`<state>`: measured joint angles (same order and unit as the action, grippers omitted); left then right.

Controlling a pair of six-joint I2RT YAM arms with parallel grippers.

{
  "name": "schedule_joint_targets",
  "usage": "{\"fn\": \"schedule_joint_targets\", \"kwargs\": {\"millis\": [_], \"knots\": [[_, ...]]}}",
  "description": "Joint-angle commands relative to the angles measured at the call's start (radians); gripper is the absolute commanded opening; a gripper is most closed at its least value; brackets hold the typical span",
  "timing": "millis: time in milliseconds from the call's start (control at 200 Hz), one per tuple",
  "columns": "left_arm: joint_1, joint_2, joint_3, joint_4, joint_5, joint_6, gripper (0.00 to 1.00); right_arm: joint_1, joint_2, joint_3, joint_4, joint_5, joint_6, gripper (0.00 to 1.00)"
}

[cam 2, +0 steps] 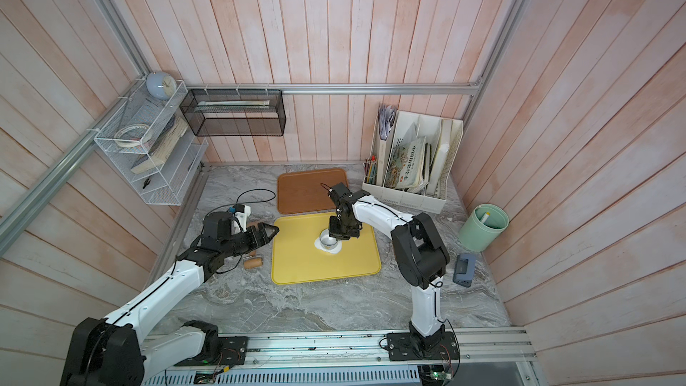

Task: Roll out the dumpling wrappers from the dough
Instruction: Press the dumpling wrapper on the work surface.

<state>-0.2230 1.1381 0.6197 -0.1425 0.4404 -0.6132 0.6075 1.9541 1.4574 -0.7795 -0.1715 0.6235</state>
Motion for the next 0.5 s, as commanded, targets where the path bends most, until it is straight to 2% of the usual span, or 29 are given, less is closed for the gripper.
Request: {"fn": "schedule_joint_targets", "kwargs": {"millis": [0,170,270,340,410,495], "knots": [[-0.002,0.005,0.014,-0.005,0.004,0.015,0.86,-0.003,0.022,-0.001,0.006,-0.008,0.007,0.0],[-0.002,0.001,0.008,-0.005,0.003,0.017,0.86,-0.003,0.031,-0.005,0.005,-0.004,0.012,0.0],[-0.003,0.001,0.002,-0.007,-0.004,0.015,0.86,-0.003,0.028,0.006,-0.017,0.009,0.015,0.24],[-0.002,0.007,-0.003,-0.005,-0.007,0.009,0.85,-0.002,0.011,0.014,-0.029,0.015,0.015,0.36],[-0.008,0.023,-0.007,0.006,-0.001,-0.005,0.81,-0.003,-0.02,0.027,-0.046,0.016,0.013,0.44],[-0.038,0.058,0.007,0.018,0.005,-0.013,0.73,-0.005,-0.08,0.019,-0.045,0.011,-0.004,0.48]]}}
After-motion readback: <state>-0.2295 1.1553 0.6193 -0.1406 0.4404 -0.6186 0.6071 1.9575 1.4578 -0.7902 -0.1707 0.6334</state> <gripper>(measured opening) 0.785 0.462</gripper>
